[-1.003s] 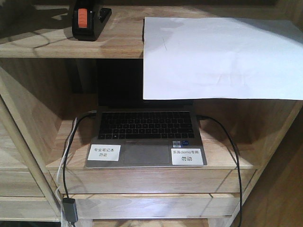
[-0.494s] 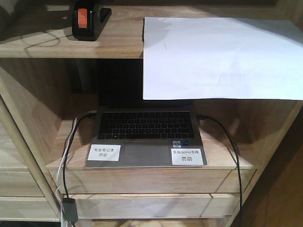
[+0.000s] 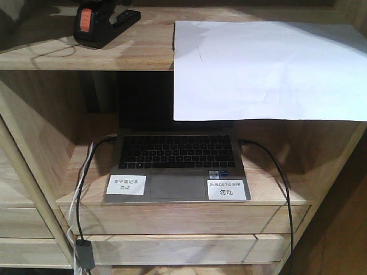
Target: Grab stapler and paper to desk for stapling
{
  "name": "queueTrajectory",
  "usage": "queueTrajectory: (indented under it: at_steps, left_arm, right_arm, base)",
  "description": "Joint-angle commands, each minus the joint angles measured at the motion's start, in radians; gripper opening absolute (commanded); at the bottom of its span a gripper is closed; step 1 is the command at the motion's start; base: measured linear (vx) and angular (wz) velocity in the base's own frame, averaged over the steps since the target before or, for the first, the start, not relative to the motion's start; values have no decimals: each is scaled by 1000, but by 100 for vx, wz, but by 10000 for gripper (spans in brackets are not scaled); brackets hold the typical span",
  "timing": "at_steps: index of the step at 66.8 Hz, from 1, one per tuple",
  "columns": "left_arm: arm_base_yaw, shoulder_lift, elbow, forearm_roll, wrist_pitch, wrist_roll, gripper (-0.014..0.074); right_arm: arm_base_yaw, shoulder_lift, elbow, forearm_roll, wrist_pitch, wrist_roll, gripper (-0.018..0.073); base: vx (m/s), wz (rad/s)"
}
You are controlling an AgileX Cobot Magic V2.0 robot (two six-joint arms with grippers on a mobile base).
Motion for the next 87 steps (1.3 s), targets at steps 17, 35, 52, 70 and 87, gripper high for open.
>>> queueTrajectory:
  at_steps: [17,35,52,70,87]
  left_arm:
    - [-24,-192,-25,14,-104,101,-7]
    - [-80,-288,-25,76,-41,147,-7]
    - [-120,-404,114,73,15,218,-7]
    - [-120,-678,553,28,-187,214,-7]
    - [-120,-959,994,12,-364,207,-7]
  right_arm:
    - [-6,-15,4,-4,-71,2,-9]
    - [-6,-15,4,-4,-70,2,-9]
    - [-6,-16,4,-4,-71,2,-9]
    - [-5,-16,4,-4,-71,2,-9]
    - [-5,-16,4,-4,-71,2,-9]
  base:
    - [0,0]
    - [0,0]
    - [0,0]
    - [0,0]
    - [0,0]
